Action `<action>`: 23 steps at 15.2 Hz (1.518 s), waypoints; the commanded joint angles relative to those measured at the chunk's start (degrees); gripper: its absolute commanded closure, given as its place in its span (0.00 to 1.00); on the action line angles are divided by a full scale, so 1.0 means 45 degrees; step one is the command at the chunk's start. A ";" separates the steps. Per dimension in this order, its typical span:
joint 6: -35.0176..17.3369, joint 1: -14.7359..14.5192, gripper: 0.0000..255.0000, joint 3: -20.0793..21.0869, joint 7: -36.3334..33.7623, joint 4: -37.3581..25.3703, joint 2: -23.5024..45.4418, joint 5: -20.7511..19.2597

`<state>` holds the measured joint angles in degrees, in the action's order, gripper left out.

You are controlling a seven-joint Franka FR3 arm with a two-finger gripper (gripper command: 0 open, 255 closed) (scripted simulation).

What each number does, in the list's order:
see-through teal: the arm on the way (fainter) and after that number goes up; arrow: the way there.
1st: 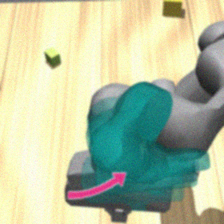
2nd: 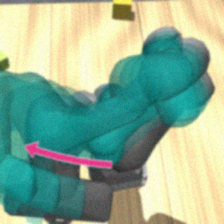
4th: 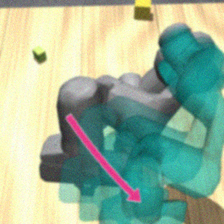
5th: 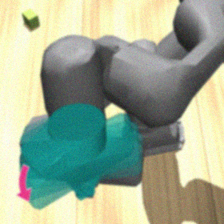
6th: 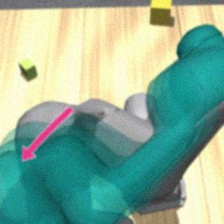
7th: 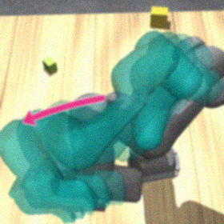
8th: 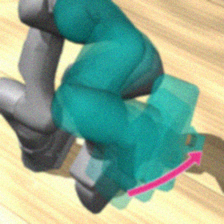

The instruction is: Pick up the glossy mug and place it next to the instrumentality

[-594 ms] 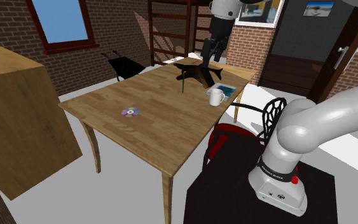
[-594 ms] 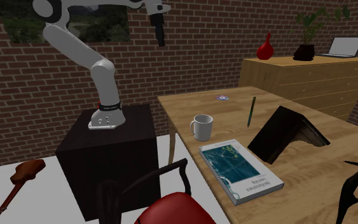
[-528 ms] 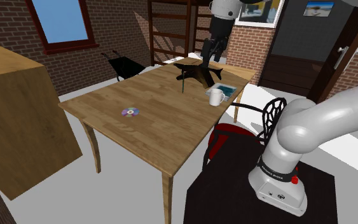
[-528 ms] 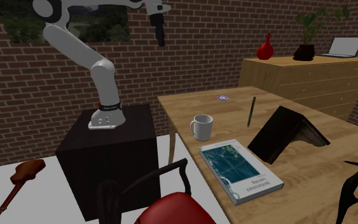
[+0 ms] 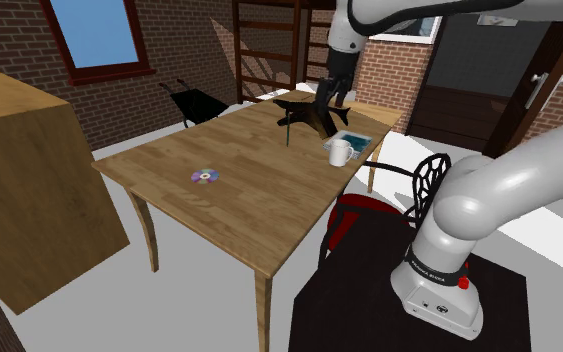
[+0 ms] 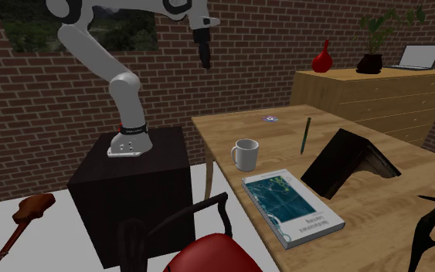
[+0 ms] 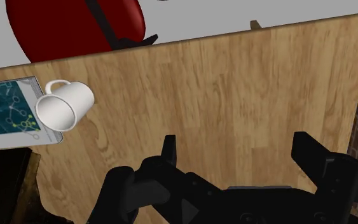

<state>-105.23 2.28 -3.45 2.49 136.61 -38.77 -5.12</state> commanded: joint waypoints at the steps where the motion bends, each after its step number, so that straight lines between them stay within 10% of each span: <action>1: -0.0640 0.0186 0.00 -0.0388 0.0307 0.0192 0.0541 -0.0197; 23: -0.5319 0.1762 0.00 -0.4063 0.4405 -0.2543 0.9132 0.0478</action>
<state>-128.81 9.59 -21.02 20.78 126.62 0.20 -3.76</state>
